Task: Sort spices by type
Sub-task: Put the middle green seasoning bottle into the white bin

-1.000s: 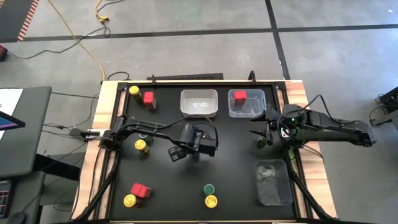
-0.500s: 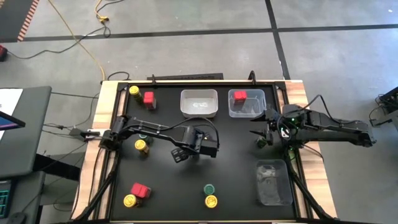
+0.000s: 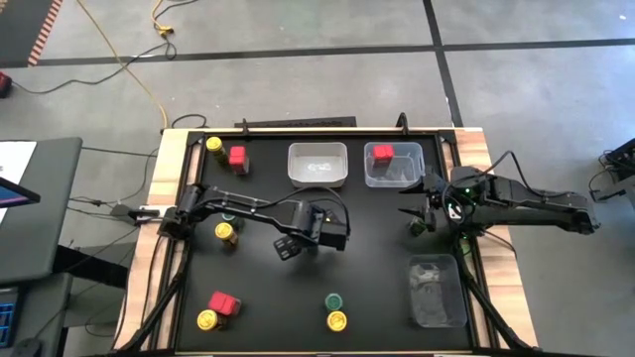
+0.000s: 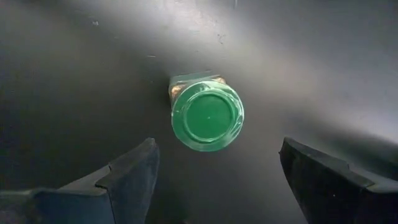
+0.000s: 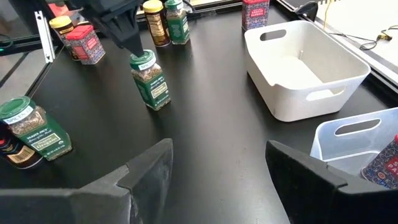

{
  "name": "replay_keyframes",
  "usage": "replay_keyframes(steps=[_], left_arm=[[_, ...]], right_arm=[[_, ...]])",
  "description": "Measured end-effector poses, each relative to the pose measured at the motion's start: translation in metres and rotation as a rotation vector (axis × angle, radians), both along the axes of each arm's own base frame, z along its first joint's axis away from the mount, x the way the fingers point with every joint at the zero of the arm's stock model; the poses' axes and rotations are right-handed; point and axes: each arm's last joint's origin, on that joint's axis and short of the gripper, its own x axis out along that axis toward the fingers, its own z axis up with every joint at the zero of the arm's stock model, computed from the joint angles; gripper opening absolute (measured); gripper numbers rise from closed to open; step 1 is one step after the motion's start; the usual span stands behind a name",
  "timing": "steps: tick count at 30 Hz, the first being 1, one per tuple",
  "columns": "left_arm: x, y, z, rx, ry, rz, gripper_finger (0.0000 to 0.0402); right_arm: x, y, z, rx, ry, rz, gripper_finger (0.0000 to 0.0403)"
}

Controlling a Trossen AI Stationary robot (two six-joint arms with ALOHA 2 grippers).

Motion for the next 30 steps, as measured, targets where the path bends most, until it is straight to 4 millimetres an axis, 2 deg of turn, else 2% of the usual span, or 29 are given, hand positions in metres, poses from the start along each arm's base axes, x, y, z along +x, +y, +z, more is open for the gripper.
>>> replay_keyframes(steps=[9, 24, 30], left_arm=[[0.0, 0.017, -0.001, -0.079, 0.043, 0.012, 0.0311], [0.012, 0.02, -0.062, -0.169, 0.028, 0.011, 0.0307], [0.012, 0.02, -0.064, -0.169, 0.024, 0.012, 0.0307]], right_arm=[[0.0, 0.0, 0.0, 0.0, 0.0, 0.0, 0.0286], [0.0, 0.0, 0.0, 0.001, 0.001, 0.003, 0.0286], [0.0, 0.0, 0.0, 0.001, 0.001, 0.004, 0.0286]])
